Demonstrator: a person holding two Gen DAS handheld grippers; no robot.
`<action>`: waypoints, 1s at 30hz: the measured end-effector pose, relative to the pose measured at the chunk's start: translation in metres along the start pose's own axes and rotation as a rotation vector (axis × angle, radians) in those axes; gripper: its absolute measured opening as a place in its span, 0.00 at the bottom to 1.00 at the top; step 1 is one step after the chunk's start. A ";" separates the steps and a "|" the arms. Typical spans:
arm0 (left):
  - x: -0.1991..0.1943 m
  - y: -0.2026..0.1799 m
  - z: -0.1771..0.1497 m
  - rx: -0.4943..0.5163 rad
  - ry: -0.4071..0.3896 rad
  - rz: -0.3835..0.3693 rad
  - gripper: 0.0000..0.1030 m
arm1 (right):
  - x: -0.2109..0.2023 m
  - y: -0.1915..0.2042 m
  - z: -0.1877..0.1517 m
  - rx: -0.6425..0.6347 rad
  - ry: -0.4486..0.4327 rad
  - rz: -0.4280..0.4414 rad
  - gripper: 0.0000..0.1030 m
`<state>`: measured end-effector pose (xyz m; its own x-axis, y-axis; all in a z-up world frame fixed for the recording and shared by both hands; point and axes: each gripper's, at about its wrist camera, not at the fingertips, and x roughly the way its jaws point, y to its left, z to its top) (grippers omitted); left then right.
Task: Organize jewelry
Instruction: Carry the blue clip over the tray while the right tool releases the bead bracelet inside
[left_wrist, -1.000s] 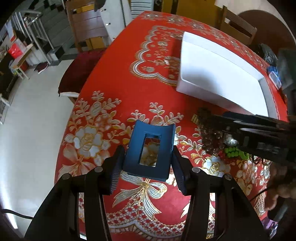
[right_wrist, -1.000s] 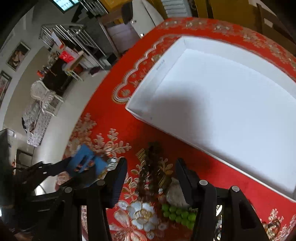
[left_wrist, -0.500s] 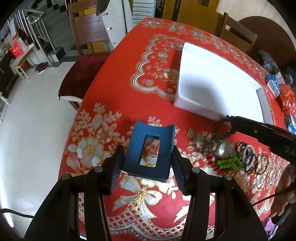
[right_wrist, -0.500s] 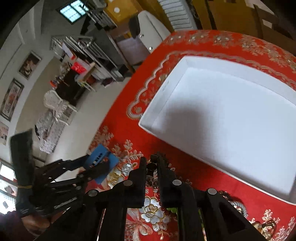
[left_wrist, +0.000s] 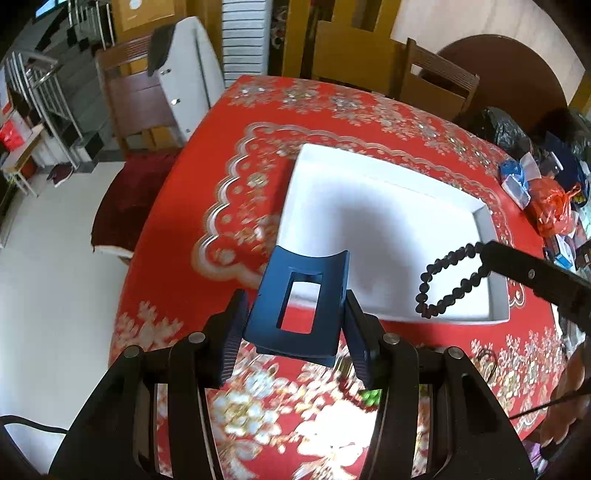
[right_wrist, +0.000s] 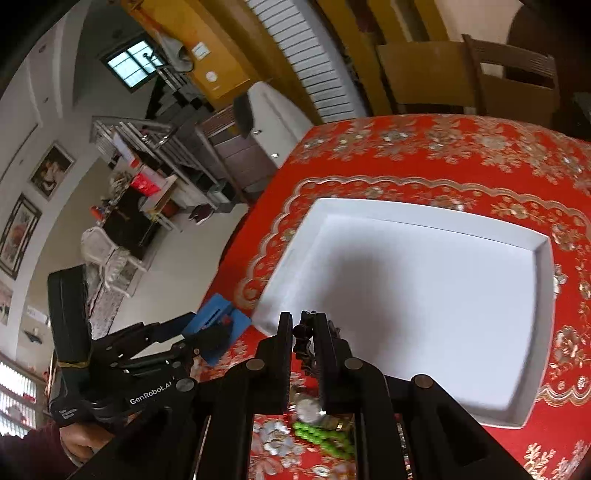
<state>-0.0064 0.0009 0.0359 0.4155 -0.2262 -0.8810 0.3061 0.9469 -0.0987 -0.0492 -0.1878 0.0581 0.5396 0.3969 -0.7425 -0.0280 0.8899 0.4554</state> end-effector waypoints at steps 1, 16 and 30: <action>0.005 -0.004 0.003 0.006 0.003 0.000 0.48 | 0.002 -0.007 0.000 0.015 0.005 -0.012 0.10; 0.072 -0.018 0.034 0.000 0.086 0.029 0.38 | 0.072 -0.047 -0.003 0.077 0.156 -0.007 0.10; 0.088 -0.001 0.039 -0.058 0.169 -0.070 0.48 | 0.124 -0.059 0.003 0.129 0.264 0.074 0.22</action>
<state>0.0633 -0.0289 -0.0233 0.2435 -0.2551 -0.9357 0.2772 0.9429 -0.1849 0.0216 -0.1915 -0.0595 0.3018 0.5196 -0.7993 0.0570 0.8271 0.5592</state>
